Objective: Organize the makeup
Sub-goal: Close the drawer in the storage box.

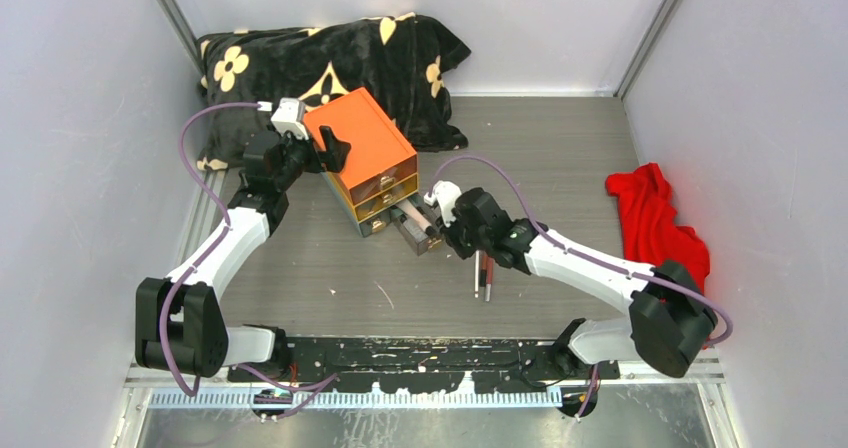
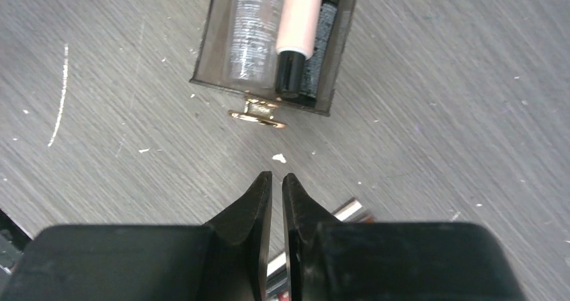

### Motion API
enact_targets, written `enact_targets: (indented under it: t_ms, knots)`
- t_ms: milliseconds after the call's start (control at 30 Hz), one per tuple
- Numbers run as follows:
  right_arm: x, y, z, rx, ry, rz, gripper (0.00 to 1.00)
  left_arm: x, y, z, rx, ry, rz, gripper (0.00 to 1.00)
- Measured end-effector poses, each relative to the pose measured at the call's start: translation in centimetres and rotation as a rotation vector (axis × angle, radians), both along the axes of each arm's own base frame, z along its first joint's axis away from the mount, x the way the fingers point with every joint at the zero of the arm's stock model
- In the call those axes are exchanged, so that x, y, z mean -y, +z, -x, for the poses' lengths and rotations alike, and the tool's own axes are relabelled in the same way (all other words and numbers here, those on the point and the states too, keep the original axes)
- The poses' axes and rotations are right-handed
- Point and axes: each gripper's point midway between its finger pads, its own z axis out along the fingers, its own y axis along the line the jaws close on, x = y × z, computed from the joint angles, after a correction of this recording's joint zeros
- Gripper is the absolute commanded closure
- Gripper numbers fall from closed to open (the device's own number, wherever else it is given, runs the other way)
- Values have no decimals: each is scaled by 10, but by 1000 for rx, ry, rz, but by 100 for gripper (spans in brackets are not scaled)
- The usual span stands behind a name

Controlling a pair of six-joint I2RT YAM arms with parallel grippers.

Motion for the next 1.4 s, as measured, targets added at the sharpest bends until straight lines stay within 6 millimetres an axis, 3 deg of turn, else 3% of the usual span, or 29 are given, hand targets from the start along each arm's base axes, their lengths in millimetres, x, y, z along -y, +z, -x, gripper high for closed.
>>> enact_targets:
  t_ms: [200, 500, 833, 967, 1200, 1400]
  knots:
    - [-10, -14, 11, -22, 23, -100, 85, 0, 0, 0, 4, -2, -8, 0]
    - [-40, -24, -7, -6, 33, -192, 85, 0, 0, 0, 6, -1, -11, 0]
    - [-54, -33, -10, -6, 58, -195, 86, -1, 1, -1, 9, 2, -14, 0]
    - [-62, -24, -35, 88, 26, -220, 85, -1, 0, -1, 9, 1, -15, 0]
    - [-58, -23, -66, 180, -48, -209, 85, 0, 0, -1, 9, 1, -15, 0]
    - [-72, -22, -92, 208, -57, -223, 85, 0, 0, -1, 9, 1, -16, 0]
